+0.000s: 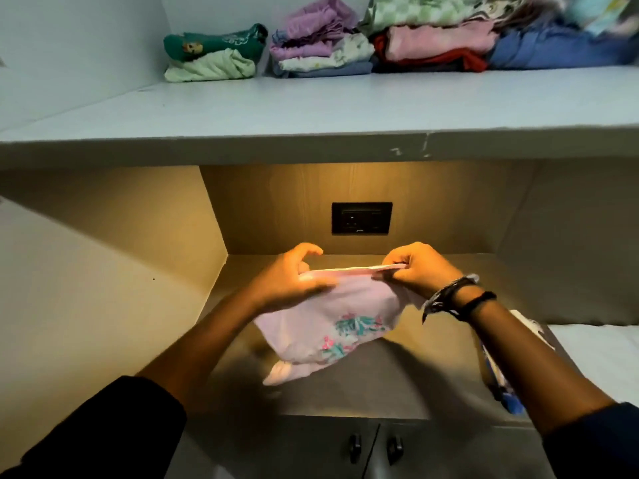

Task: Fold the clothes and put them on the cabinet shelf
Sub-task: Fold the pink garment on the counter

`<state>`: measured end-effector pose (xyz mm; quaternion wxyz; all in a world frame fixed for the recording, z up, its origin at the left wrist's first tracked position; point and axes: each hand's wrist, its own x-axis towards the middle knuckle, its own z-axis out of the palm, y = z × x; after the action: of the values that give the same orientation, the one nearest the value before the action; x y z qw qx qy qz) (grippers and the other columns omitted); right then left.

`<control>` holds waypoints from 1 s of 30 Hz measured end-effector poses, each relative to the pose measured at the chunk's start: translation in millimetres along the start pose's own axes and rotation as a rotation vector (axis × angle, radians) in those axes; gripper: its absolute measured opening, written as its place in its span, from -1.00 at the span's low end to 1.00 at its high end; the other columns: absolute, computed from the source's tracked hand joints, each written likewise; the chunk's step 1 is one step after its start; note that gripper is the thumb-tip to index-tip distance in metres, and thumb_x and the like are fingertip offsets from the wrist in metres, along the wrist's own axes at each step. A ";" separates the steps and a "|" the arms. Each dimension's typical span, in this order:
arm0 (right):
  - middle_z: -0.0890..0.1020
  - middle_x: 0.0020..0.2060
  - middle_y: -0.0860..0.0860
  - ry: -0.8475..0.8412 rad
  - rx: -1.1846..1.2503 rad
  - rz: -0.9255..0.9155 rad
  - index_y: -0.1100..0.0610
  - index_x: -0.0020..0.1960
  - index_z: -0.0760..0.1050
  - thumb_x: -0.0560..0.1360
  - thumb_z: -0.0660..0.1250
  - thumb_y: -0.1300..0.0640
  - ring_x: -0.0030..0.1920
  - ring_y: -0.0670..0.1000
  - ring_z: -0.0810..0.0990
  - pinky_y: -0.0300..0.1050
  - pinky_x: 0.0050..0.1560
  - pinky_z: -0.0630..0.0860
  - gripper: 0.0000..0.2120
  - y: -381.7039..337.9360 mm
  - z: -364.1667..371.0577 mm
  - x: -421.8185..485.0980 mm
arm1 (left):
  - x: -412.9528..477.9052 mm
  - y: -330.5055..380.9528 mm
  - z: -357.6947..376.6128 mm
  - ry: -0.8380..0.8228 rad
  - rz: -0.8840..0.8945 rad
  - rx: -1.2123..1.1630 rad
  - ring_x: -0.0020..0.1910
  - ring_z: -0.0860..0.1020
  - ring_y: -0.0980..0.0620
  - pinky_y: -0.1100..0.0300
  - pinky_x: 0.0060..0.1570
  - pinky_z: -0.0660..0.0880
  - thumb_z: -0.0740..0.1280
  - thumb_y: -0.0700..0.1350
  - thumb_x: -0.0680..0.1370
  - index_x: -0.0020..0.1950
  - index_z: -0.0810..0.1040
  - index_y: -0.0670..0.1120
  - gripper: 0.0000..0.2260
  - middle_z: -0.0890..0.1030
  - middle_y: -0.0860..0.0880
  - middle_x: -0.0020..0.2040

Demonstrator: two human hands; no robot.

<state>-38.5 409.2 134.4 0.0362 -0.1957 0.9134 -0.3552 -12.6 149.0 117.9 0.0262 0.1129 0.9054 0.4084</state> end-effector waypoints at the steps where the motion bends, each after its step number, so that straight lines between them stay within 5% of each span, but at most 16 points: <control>1: 0.67 -0.28 0.19 -0.078 0.003 -0.007 0.25 -0.19 0.65 0.44 0.45 0.18 -0.29 -0.02 0.51 -0.07 -0.24 0.46 -0.88 3.7 -8.1 -4.0 | -3.3 2.0 -8.6 -0.118 0.031 0.111 -0.18 0.54 0.19 0.34 -0.26 0.49 0.51 0.14 0.39 0.21 0.51 0.04 -0.55 0.56 0.17 -0.09; 5: 0.69 -0.22 0.15 -0.240 0.040 -0.019 0.15 -0.13 0.67 0.41 0.48 0.08 -0.25 -0.04 0.57 -0.05 -0.22 0.54 -0.86 17.2 -39.0 -9.5 | -6.7 10.2 -39.3 -0.303 0.052 0.137 -0.38 0.52 0.22 0.39 -0.42 0.41 0.54 -0.02 0.40 -0.18 0.65 -0.02 -0.87 0.58 0.14 -0.36; 8: 0.66 -0.32 0.05 -0.175 -0.005 -0.026 0.11 -0.23 0.66 0.42 0.43 0.19 -0.30 -0.07 0.54 -0.11 -0.27 0.48 -0.93 24.1 -48.8 8.7 | 5.3 13.7 -51.8 -0.241 -0.038 0.131 -0.46 0.49 0.22 0.38 -0.47 0.37 0.52 -0.11 0.43 -0.24 0.65 -0.05 -0.91 0.55 0.11 -0.43; 12: 0.67 -0.24 0.17 0.158 -0.171 0.000 0.22 -0.17 0.65 0.43 0.28 0.33 -0.18 0.13 0.59 -0.03 -0.17 0.53 -0.84 26.9 -47.8 53.7 | 36.2 26.6 -53.9 0.137 -0.078 0.385 -0.38 0.55 -0.05 0.19 -0.36 0.44 0.40 -0.21 0.46 -0.25 0.63 -0.13 -0.91 0.60 -0.13 -0.34; 16: 0.67 -0.27 0.09 0.521 -0.021 -0.012 0.14 -0.15 0.65 0.45 0.24 0.27 -0.22 0.14 0.63 -0.08 -0.24 0.56 -0.80 20.4 -58.9 69.1 | 46.3 52.2 -55.3 0.481 0.084 0.494 -0.16 0.62 -0.22 -0.01 -0.14 0.62 0.29 -0.19 0.52 -0.08 0.65 -0.12 -0.86 0.68 -0.18 -0.13; 19: 0.64 -0.21 -0.02 0.542 0.013 -0.147 0.12 -0.05 0.64 0.48 0.24 0.26 -0.19 0.03 0.61 -0.26 -0.27 0.48 -0.79 18.3 -65.3 51.4 | 37.9 58.1 -50.4 0.585 0.199 0.514 -0.10 0.62 -0.19 0.02 -0.11 0.61 0.28 -0.24 0.54 -0.01 0.66 -0.17 -0.84 0.67 -0.18 -0.06; 23: 0.69 -0.06 0.01 0.267 0.053 -0.221 0.13 0.03 0.66 0.47 0.29 0.33 -0.08 0.01 0.63 -0.22 -0.08 0.54 -0.76 34.7 -57.8 10.8 | 6.8 41.3 -40.9 0.367 0.097 0.441 -0.09 0.59 -0.09 0.19 -0.22 0.48 0.36 -0.28 0.50 -0.04 0.66 -0.11 -0.87 0.64 -0.11 -0.06; 27: 0.67 -0.27 -0.01 -0.170 0.000 -0.094 0.06 -0.16 0.65 0.48 0.35 0.21 -0.25 0.02 0.59 -0.04 -0.18 0.51 -0.87 69.0 -23.0 -39.6 | -45.7 2.1 -2.7 -0.008 -0.036 0.299 -0.17 0.58 0.08 0.25 -0.29 0.47 0.50 -0.10 0.42 -0.25 0.55 0.15 -0.81 0.57 0.15 -0.22; 30: 0.59 -0.38 -0.10 -0.384 0.048 0.093 -0.03 -0.27 0.61 0.49 0.38 0.11 -0.35 -0.12 0.51 -0.15 -0.25 0.45 -0.83 93.9 12.9 -82.7 | -77.6 -35.0 42.8 -0.310 -0.115 0.290 -0.10 0.56 0.06 0.20 -0.10 0.52 0.48 -0.10 0.44 -0.09 0.64 0.02 -0.92 0.60 0.01 -0.13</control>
<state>9.1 495.7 56.5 0.2306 -0.2165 0.8890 -0.3310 62.4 140.5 59.8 0.1719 0.1250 0.9448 0.2494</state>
